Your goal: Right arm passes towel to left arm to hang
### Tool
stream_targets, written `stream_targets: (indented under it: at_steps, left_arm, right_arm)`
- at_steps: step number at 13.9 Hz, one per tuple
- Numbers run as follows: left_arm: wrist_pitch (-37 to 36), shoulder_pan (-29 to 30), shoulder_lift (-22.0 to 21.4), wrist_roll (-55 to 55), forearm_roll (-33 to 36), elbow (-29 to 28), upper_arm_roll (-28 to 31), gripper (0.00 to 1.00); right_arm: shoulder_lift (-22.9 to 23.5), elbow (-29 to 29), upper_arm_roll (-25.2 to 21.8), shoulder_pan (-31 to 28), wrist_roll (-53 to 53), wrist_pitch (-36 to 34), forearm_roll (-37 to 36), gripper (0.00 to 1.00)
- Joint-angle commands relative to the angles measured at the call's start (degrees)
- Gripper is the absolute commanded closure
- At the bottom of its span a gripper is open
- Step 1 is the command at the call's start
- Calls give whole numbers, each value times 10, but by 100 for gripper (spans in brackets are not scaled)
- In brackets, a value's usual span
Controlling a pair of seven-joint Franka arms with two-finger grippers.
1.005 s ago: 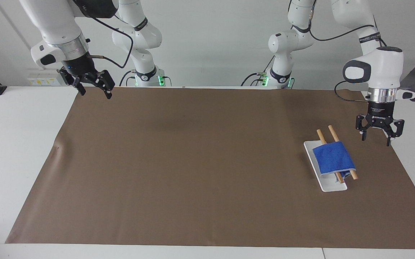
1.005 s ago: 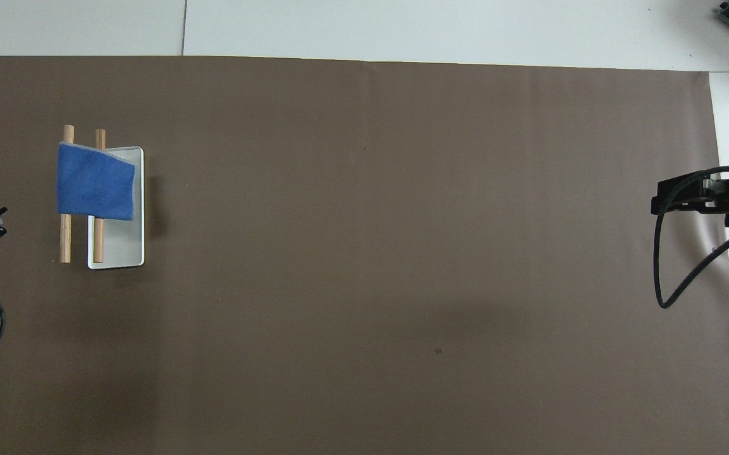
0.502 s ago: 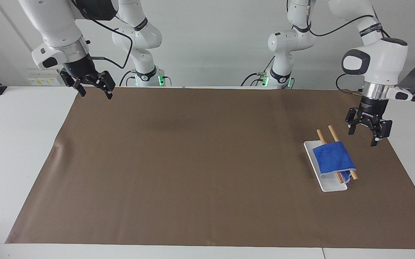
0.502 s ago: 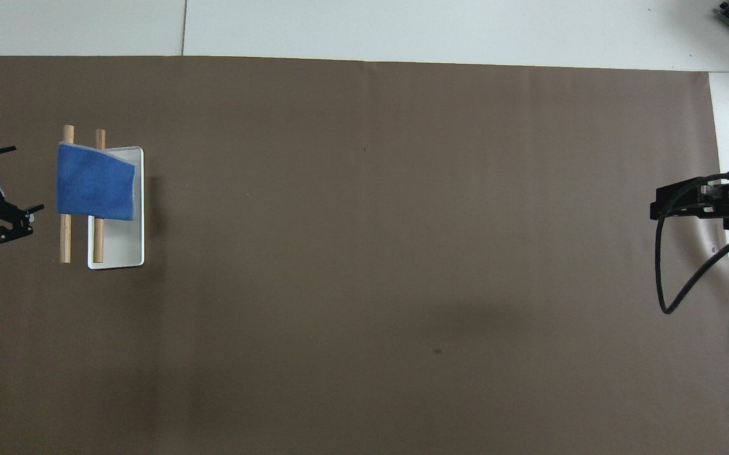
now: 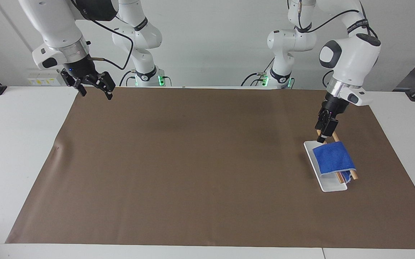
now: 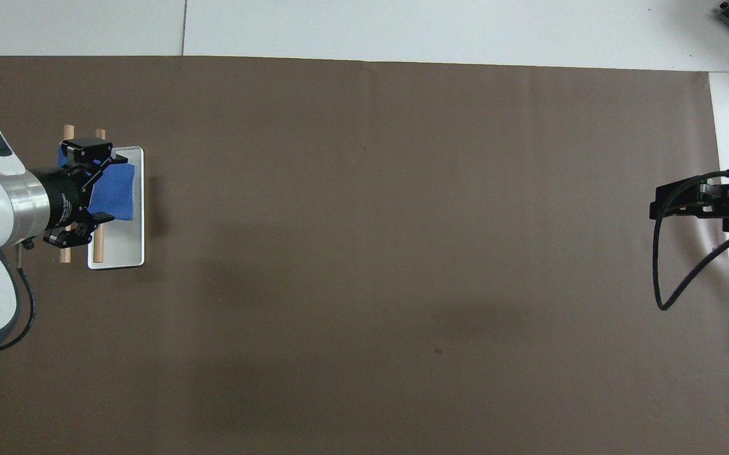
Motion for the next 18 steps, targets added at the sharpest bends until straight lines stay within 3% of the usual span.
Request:
stream_targets:
  at_steps: [1, 3, 7, 9, 14, 18]
  left_arm:
    - [-76, -23, -10, 123, -1, 35, 10, 0]
    - [-122, -24, -8, 208, 1, 74, 10, 0]
    - [-176, -17, -1, 398, 61, 126, 10, 0]
    - [-227, -16, 12, 476, 93, 181, 11, 0]
    - [-323, -14, 48, 600, 141, 303, 14, 0]
    - [-404, -14, 91, 639, 135, 390, 11, 0]
  right_arm:
    - [-22, -32, 1, -2, -40, 3, -11, 0]
    - [-24, -35, 1, -3, -51, 9, -11, 0]
    - [-24, -35, 1, -3, -49, 9, -9, 0]
    - [-21, -30, 1, -3, -52, 11, -14, 0]
    - [-16, -16, 1, -4, -43, 6, -10, 0]
    - [-7, 1, 0, -6, -28, -3, -6, 0]
